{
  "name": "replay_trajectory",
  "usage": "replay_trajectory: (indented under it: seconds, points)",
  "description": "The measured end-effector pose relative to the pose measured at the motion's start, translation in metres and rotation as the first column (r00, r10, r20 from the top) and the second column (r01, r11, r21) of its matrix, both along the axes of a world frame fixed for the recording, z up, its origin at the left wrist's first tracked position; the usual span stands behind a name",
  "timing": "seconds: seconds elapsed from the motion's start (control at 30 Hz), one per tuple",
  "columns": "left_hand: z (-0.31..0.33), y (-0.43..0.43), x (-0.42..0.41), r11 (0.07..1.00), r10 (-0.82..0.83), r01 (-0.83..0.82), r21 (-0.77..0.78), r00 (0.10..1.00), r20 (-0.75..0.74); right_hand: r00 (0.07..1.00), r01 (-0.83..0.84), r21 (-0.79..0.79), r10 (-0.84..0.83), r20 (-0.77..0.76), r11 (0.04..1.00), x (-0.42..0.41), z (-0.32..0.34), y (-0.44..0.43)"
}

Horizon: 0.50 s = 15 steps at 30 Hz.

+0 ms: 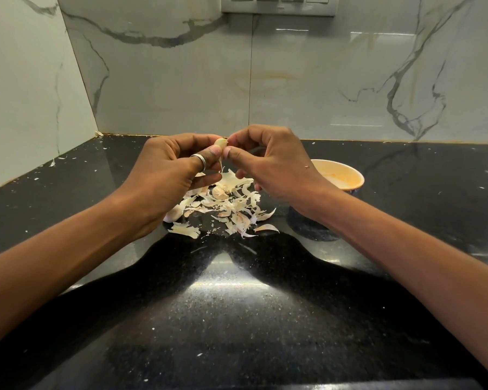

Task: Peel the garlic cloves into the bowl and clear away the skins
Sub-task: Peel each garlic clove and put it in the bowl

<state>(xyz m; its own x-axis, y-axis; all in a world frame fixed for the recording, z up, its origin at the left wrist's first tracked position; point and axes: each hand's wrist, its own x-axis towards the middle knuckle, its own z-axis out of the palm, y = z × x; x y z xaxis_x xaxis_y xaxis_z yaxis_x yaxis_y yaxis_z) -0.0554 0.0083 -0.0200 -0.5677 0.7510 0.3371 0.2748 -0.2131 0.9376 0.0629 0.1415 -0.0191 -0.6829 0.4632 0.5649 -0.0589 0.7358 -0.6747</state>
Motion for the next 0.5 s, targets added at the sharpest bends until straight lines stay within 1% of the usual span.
replay_trajectory:
  seconds: [0.33, 0.5]
  points:
    - [-0.0007, 0.0001, 0.0008, 1.000, 0.000, 0.000, 0.008, 1.000, -0.014, 0.999, 0.030, 0.023, -0.029, -0.029, 0.999, -0.0004, 0.0015, 0.0004]
    - [-0.0004, 0.0003, 0.0016, 1.000, -0.010, 0.010, 0.002, 1.000, -0.016, 0.999, 0.039, -0.034, -0.040, -0.018, 0.999, 0.0003, 0.0027, -0.0019]
